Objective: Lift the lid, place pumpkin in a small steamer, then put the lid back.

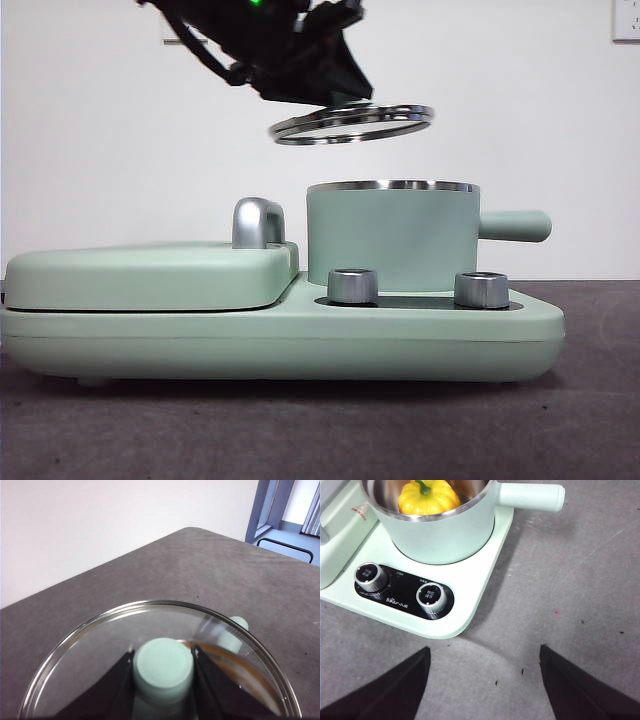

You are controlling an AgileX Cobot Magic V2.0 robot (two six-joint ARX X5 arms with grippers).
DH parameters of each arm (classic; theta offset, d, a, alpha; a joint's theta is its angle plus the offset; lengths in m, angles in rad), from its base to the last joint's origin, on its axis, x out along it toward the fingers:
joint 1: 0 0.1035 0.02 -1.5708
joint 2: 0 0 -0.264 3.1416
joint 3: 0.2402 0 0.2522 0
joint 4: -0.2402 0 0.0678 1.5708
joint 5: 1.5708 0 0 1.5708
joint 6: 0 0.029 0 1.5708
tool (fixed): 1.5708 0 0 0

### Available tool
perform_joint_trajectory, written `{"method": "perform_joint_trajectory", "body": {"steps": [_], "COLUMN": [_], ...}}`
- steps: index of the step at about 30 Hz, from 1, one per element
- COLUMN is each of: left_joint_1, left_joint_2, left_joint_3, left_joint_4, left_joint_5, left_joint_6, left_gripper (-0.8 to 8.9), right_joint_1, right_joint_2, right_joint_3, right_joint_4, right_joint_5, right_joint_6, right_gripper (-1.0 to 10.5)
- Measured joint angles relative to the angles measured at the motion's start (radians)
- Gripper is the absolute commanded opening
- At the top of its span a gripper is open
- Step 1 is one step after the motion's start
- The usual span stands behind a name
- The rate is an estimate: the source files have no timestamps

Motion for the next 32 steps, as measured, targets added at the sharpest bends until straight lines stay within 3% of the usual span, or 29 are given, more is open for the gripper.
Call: {"method": "perform_joint_trajectory", "body": {"steps": [10,32], "left_joint_1": [-0.056,-0.056], "left_joint_2": [0.090,0.125], "left_joint_3": [0.036,0.037], "left_joint_4": [-0.002,0.000], "left_joint_5": [0.000,0.001], "left_joint_6": [0.057,0.061], "left_gripper": [0.08,0.08], "right_joint_1": [0.000,0.000], "right_joint_2": [0.000,0.000], "right_joint_3": [0.000,0.000], "right_joint_4": [-0.002,-0.002], "right_joint_5": [0.003,0.050], "right_joint_6": [0.000,0.000], "right_gripper": [3.4,3.4]}}
